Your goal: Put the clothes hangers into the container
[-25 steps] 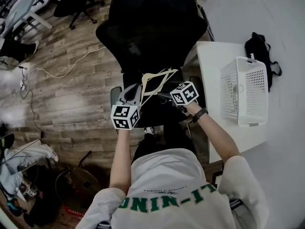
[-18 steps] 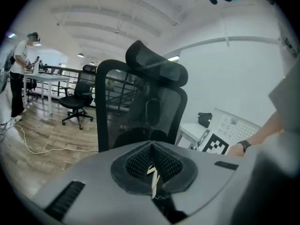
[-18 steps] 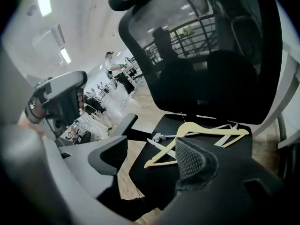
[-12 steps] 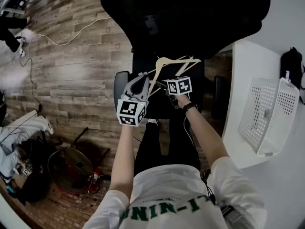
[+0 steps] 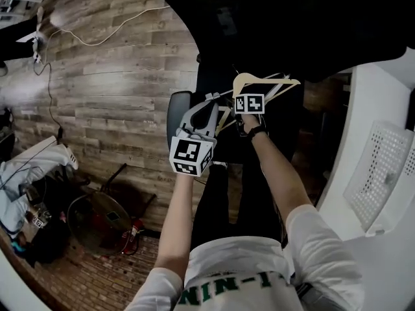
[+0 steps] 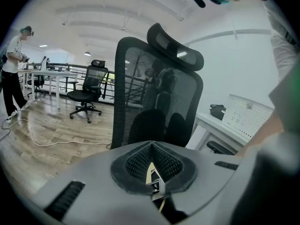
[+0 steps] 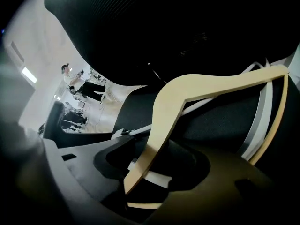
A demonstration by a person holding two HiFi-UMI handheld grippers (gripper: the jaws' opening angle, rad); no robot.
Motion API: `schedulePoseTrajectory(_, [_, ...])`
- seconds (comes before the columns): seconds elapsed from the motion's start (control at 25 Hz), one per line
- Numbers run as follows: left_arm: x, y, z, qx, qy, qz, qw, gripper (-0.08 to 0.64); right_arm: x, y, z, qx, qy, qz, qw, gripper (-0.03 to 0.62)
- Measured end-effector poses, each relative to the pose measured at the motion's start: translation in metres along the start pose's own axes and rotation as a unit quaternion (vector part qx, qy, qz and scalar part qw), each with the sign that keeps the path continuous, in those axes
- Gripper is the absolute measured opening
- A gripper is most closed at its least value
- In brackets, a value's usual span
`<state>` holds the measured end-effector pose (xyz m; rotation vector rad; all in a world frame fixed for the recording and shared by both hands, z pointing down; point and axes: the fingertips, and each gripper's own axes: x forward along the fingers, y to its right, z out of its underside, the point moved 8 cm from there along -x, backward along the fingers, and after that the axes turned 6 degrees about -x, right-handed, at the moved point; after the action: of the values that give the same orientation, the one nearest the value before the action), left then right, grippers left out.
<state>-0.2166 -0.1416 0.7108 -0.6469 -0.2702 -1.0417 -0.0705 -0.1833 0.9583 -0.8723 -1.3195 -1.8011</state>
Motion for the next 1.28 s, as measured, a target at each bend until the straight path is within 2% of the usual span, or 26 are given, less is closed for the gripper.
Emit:
schedulePoseTrajectory(0.04, [-0.001, -0.001, 0.0, -0.002, 0.001, -0.002, 1.0, 0.003, 0.001, 0.001, 0.0, -0.002, -0.004, 0.008, 1.0, 0.2])
schedulePoseTrajectory(0.32, [-0.019, -0.008, -0.009, -0.02, 0.016, -0.013, 0.9996, 0.003, -0.016, 0.008, 0.011, 0.04, 0.001, 0.017, 0.999, 0.118])
schedulePoseTrajectory(0.76, [-0.034, 0.021, -0.014, -0.008, 0.005, 0.013, 0.9999, 0.003, -0.089, -0.01, 0.041, 0.064, 0.05, -0.012, 0.997, 0.109])
schedulePoseTrajectory(1.0, [-0.048, 0.045, -0.006, 0.002, 0.009, 0.037, 0.9993, 0.003, -0.136, -0.024, 0.058, 0.042, 0.085, -0.01, 0.995, 0.107])
schedulePoseTrajectory(1.12, [-0.054, 0.055, -0.011, 0.015, 0.002, 0.037, 0.9992, 0.003, -0.164, -0.036, 0.06, 0.02, 0.108, -0.005, 0.994, 0.107])
schedulePoseTrajectory(1.28, [-0.061, 0.067, -0.026, 0.012, 0.0, 0.044, 0.999, 0.003, -0.209, -0.054, 0.059, -0.013, 0.141, -0.002, 0.99, 0.107])
